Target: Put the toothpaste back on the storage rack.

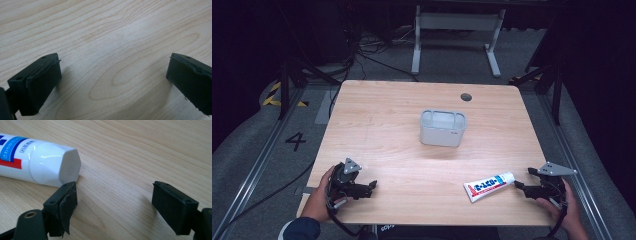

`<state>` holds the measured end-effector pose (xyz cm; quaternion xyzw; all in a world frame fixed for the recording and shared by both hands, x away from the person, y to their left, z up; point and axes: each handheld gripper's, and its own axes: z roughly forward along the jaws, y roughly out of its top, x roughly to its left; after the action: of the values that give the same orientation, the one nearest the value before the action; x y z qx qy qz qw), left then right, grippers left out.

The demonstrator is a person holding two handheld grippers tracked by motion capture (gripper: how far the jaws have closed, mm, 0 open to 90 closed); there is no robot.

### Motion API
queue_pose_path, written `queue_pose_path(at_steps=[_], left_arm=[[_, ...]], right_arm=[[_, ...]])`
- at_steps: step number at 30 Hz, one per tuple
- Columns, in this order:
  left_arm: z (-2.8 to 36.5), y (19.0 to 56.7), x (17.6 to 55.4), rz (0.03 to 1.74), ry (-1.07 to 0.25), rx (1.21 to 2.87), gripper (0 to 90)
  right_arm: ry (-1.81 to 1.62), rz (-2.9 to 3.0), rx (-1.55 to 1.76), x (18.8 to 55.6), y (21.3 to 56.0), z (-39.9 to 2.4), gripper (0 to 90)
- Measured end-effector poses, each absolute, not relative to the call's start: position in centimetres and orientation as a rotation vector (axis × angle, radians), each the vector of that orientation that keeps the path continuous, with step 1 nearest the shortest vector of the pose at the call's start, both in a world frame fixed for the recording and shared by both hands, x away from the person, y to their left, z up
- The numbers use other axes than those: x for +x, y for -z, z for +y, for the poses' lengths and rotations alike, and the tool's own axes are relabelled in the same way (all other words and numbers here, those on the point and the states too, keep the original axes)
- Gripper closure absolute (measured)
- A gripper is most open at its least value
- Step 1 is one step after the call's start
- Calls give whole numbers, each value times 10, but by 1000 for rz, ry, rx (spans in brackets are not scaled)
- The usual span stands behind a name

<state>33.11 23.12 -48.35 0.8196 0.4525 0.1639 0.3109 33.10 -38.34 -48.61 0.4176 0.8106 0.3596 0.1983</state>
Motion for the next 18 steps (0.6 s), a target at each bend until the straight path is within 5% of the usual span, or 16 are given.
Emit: queue_pose_path(at_steps=[18], left_arm=[[234,483,337,1118,-411,2212,2]], right_arm=[[-1001,2336,1118,328,484,-389,209]])
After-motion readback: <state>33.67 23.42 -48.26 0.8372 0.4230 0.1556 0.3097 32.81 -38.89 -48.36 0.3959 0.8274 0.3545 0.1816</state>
